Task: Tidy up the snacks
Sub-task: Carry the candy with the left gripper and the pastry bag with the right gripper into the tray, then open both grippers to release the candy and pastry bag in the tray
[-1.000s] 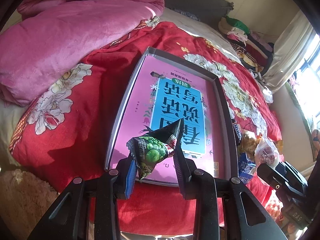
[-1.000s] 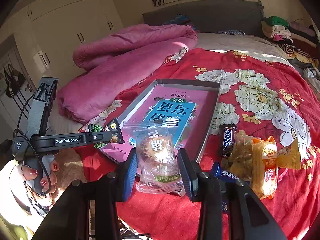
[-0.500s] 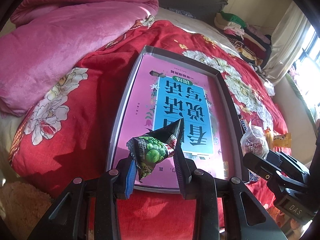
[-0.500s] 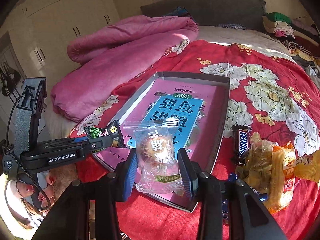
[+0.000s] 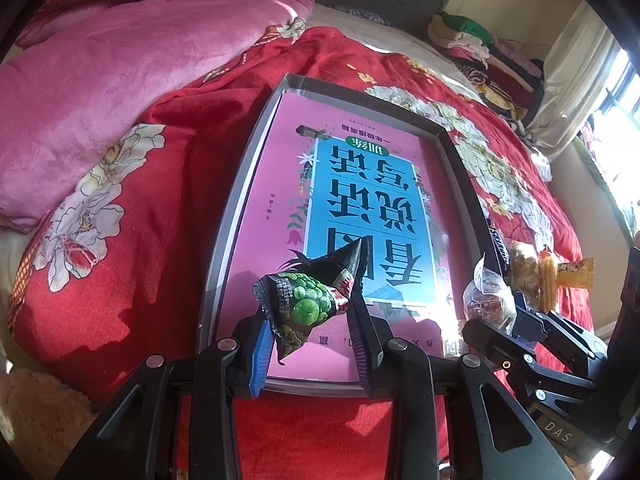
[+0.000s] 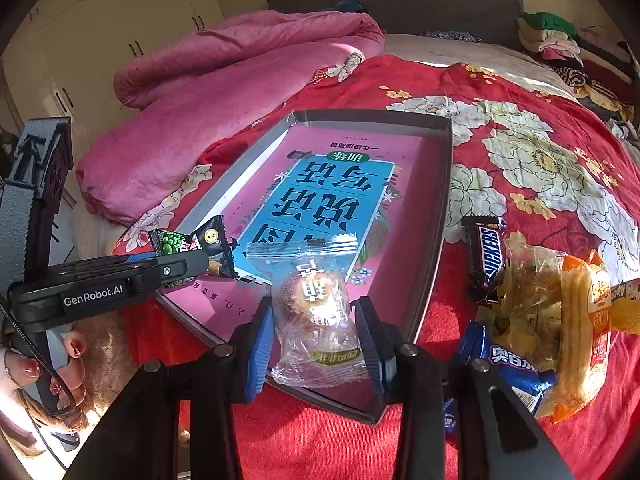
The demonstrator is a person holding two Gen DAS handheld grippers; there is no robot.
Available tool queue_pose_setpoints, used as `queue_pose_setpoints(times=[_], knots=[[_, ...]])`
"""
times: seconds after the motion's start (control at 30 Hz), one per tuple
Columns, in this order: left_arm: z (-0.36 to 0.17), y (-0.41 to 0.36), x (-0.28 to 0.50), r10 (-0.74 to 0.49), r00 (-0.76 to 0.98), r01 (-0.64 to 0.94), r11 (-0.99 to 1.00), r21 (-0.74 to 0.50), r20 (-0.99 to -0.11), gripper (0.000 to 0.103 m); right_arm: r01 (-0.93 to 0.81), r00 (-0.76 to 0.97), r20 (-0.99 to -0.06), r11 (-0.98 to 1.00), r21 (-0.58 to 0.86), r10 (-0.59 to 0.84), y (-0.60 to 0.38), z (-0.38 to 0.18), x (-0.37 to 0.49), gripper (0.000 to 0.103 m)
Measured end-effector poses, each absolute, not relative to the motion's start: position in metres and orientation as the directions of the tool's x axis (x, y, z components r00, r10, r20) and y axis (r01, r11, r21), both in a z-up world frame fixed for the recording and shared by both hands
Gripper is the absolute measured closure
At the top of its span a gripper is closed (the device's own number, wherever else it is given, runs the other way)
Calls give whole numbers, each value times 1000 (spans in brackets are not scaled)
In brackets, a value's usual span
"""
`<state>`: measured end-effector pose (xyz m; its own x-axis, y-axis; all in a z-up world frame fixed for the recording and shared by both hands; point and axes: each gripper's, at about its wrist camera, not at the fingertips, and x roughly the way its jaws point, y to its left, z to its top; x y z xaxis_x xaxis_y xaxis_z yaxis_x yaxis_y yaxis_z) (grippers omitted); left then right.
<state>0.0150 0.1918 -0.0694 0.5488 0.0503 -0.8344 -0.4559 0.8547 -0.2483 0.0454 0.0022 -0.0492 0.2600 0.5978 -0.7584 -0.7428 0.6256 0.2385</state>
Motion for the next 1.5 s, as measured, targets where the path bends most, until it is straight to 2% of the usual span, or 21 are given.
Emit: queue_pose_setpoints(times=[0.63, 1.4, 1.5], knots=[[-75, 189, 19, 7, 545, -430, 861, -272, -839, 67, -752, 282, -784, 635, 177, 553, 8, -60, 41, 61], [-65, 189, 17, 6, 591, -411, 862, -295, -806, 66, -746, 297, -759, 637, 194, 579, -1, -50, 33, 61], [-60, 189, 15, 18, 610, -404, 867, -292, -792, 63, -744, 302, -753, 638, 197, 585, -4, -47, 32, 61]])
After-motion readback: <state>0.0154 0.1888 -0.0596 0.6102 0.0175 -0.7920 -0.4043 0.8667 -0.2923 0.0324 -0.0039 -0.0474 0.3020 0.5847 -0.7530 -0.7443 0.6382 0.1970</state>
